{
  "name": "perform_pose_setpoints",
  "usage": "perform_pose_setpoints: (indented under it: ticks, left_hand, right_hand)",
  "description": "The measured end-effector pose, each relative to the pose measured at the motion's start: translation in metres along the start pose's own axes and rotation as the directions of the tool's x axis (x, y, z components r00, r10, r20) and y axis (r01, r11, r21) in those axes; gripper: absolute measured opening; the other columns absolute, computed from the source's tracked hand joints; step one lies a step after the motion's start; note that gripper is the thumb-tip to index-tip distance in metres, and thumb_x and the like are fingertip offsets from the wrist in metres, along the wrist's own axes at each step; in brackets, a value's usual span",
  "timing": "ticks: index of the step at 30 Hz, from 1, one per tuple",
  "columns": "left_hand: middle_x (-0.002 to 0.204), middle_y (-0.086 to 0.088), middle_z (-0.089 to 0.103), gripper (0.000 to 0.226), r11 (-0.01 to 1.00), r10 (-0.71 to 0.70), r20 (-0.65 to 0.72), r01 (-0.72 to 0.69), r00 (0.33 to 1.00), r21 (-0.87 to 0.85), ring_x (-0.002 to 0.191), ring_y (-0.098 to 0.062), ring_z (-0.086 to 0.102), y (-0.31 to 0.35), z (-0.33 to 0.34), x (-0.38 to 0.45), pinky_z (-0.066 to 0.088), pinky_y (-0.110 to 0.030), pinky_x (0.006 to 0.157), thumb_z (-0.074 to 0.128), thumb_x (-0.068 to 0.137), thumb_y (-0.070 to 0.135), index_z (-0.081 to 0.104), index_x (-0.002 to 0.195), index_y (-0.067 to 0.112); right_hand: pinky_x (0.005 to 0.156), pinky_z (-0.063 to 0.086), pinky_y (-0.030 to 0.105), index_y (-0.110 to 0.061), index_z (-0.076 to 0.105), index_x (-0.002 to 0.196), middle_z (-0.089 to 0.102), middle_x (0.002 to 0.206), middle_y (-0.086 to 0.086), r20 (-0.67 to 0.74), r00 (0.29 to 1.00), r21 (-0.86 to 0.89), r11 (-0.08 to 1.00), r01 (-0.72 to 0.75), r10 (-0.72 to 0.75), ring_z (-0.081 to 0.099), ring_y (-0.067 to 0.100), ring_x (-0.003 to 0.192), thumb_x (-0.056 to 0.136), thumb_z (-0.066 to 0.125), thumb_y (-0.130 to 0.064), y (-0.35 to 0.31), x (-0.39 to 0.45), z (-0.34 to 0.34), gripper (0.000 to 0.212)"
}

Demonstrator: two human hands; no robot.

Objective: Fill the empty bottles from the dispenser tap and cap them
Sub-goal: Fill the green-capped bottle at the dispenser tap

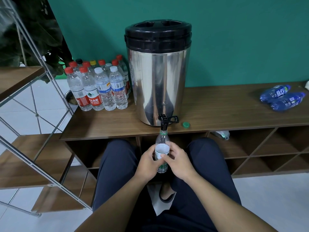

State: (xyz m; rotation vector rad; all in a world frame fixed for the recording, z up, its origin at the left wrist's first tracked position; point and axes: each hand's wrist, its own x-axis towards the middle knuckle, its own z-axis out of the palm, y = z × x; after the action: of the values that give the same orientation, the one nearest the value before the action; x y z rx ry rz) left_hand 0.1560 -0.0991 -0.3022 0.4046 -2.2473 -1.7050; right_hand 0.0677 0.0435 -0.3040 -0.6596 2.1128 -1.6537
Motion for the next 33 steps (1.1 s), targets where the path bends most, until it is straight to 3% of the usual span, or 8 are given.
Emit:
perform_pose_setpoints:
  ticks: [6, 23, 33]
  left_hand:
    - [0.127, 0.012, 0.078, 0.048, 1.0, -0.006, 0.008, 0.006, 1.0, 0.002, 0.121, -0.009, 0.073, -0.0007, 0.0, 0.0002, 0.058, -0.043, 0.111, 0.085, 0.096, 0.013, 0.071, 0.137, 0.034]
    - [0.128, 0.012, 0.078, 0.047, 1.0, -0.006, 0.008, 0.006, 1.0, 0.001, 0.121, -0.01, 0.073, 0.0015, -0.0002, -0.0005, 0.058, -0.043, 0.11, 0.084, 0.097, 0.012, 0.071, 0.138, 0.032]
    - [0.127, 0.012, 0.078, 0.048, 1.0, -0.014, 0.006, 0.014, 1.0, -0.013, 0.121, -0.009, 0.073, 0.0028, 0.0, -0.0012, 0.058, -0.041, 0.111, 0.085, 0.097, 0.011, 0.071, 0.137, 0.032]
  right_hand:
    - [0.113, 0.056, 0.034, -0.047, 0.063, 0.134, 0.078, 0.129, -0.021, -0.013, 1.0, 0.002, 1.0, 0.007, -0.007, 0.072, 0.003, 0.126, 0.099, 0.08, -0.005, -0.0019, -0.001, -0.0001, 0.057]
    - [0.117, 0.055, 0.043, -0.029, 0.066, 0.145, 0.078, 0.132, -0.015, 0.006, 1.0, -0.011, 1.0, 0.008, -0.008, 0.072, 0.007, 0.128, 0.1, 0.079, -0.007, -0.0018, -0.0014, -0.0013, 0.052]
    - [0.116, 0.056, 0.042, -0.028, 0.065, 0.148, 0.078, 0.133, -0.014, 0.0, 1.0, -0.006, 1.0, -0.01, 0.01, 0.072, 0.008, 0.129, 0.099, 0.08, -0.008, 0.0009, -0.0002, -0.0005, 0.055]
